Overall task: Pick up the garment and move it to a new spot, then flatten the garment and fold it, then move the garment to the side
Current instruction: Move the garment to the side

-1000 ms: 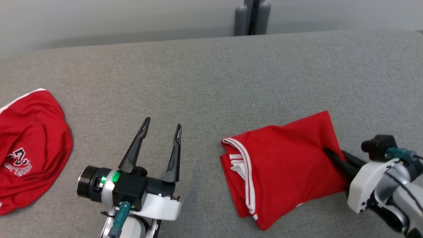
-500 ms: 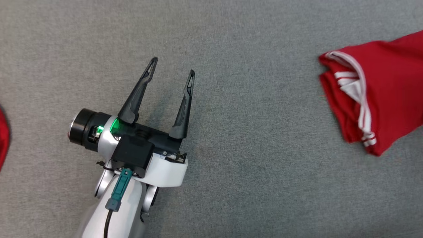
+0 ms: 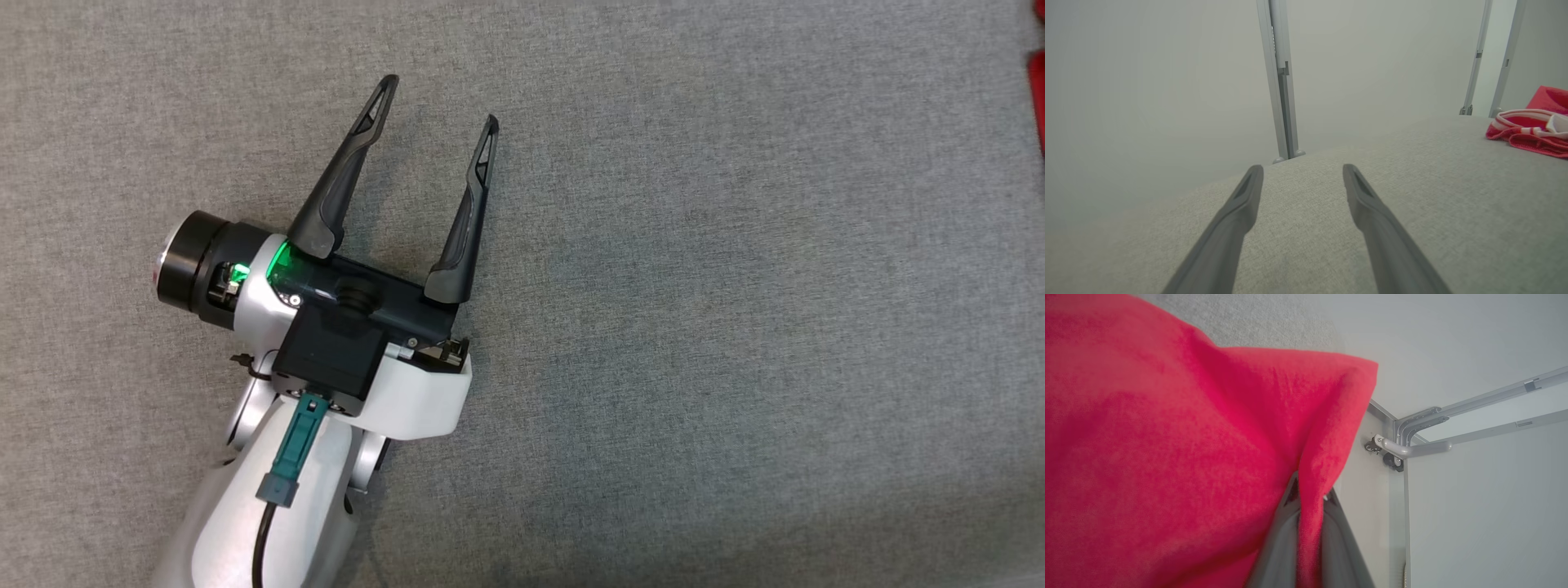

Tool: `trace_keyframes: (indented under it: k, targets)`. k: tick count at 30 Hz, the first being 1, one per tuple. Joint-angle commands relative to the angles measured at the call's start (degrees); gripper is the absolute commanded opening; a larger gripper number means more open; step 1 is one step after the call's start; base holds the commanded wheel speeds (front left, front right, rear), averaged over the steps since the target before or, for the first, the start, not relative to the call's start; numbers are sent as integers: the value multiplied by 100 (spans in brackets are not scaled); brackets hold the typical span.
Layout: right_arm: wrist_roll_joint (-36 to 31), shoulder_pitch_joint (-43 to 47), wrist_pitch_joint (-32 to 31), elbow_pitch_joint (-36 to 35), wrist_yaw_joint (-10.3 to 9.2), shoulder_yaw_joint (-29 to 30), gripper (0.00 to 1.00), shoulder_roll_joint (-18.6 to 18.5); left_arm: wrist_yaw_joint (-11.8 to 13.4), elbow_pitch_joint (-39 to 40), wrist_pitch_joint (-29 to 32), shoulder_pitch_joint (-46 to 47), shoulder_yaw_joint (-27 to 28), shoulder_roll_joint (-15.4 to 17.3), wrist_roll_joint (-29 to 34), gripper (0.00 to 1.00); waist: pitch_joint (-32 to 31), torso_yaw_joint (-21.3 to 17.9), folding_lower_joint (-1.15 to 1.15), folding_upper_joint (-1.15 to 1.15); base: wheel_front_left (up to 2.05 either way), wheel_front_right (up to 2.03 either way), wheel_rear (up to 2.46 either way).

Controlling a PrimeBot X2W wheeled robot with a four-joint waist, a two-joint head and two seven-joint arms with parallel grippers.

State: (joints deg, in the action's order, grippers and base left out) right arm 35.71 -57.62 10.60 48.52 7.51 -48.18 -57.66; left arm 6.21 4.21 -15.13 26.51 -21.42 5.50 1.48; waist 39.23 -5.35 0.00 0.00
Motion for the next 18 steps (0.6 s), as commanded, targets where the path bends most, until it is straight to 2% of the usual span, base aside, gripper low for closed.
trace_keyframes:
  k: [1, 3, 4, 5, 6, 11, 18]
  targets:
    - [-24, -94, -20, 135, -4, 52, 0, 39, 45, 16, 0, 126, -6, 48, -18, 100, 43, 15, 0, 0, 0, 0, 0]
    - [-20, -144, -13, 345, -4, 114, 0, 140, 62, 9, 0, 139, -37, 55, -35, 100, 69, 28, 0, 0, 0, 0, 0]
    - [-33, -171, 13, 426, -4, 137, 25, 191, 70, 4, 0, 133, -48, 60, -48, 100, 73, 34, 0, 0, 0, 0, 0]
    - [-50, -206, 69, 511, -4, 182, 79, 231, 80, -5, 0, 134, -60, 64, -56, 100, 74, 40, 0, 0, 0, 0, 0]
    - [-44, -219, 87, 580, -4, 212, 100, 275, 90, -16, 0, 143, -70, 69, -61, 100, 66, 49, 0, 0, 0, 0, 0]
    - [-416, -372, 236, 882, -4, 157, 100, 353, 138, -91, 0, 113, -99, 69, -121, 100, -96, 79, 0, 0, 0, 0, 0]
    - [-740, -535, 428, 1211, -4, 461, 100, 686, 201, -186, 0, -63, -112, -5, -260, 100, -656, 168, 0, 0, 0, 0, 0]
